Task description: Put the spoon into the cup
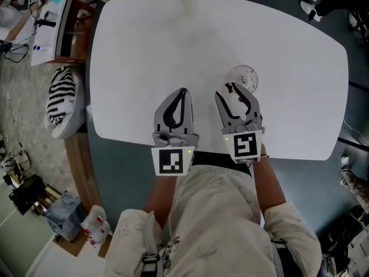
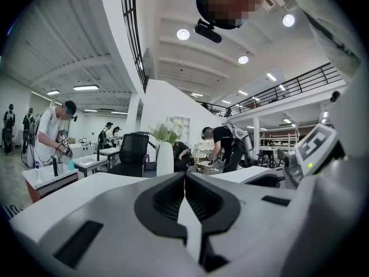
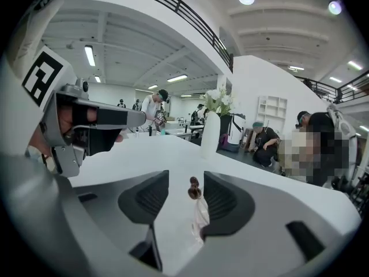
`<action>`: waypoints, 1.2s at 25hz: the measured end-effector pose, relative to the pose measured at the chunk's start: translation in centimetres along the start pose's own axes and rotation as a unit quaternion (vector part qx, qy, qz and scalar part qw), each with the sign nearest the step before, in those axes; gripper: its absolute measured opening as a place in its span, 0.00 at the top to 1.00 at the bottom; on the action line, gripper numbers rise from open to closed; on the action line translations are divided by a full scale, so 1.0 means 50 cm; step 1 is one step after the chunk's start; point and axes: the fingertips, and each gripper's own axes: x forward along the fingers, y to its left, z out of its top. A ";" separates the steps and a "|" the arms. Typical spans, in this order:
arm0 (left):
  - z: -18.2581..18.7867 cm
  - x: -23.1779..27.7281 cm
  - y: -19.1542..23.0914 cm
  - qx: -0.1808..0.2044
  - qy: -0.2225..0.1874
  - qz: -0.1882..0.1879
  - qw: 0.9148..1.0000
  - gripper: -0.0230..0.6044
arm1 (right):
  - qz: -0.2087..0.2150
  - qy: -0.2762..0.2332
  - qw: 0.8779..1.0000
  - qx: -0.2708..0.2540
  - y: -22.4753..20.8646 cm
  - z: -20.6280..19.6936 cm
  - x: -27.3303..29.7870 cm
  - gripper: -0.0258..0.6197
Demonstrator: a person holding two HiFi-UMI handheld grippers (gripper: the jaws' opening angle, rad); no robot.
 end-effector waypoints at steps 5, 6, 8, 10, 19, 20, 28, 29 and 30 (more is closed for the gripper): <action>0.048 -0.034 -0.028 0.013 -0.021 0.004 1.000 0.96 | -0.014 -0.028 1.000 0.005 -0.023 0.032 -0.048 0.68; 0.061 -0.043 -0.032 0.018 -0.027 0.005 0.999 0.96 | -0.017 -0.035 0.999 0.007 -0.026 0.044 -0.059 0.67; 0.085 -0.067 -0.045 0.023 -0.035 0.008 0.999 0.96 | -0.022 -0.046 0.999 0.014 -0.032 0.062 -0.094 0.67; 0.109 -0.088 -0.064 0.024 -0.046 0.013 0.999 0.96 | -0.029 -0.057 0.998 0.018 -0.045 0.074 -0.132 0.67; 0.207 -0.149 -0.144 0.045 -0.084 0.013 0.995 0.96 | -0.086 -0.112 0.988 0.055 -0.135 0.118 -0.297 0.67; 0.217 -0.152 -0.150 0.049 -0.089 0.013 0.995 0.96 | -0.096 -0.118 0.987 0.058 -0.148 0.122 -0.314 0.67; 0.270 -0.177 -0.216 0.070 -0.115 0.002 0.991 0.96 | -0.160 -0.170 0.970 0.068 -0.235 0.150 -0.460 0.67; 0.277 -0.180 -0.223 0.072 -0.118 0.002 0.990 0.96 | -0.167 -0.177 0.968 0.067 -0.245 0.155 -0.477 0.67; 0.285 -0.182 -0.230 0.073 -0.123 0.001 0.990 0.96 | -0.173 -0.184 0.965 0.066 -0.255 0.161 -0.494 0.67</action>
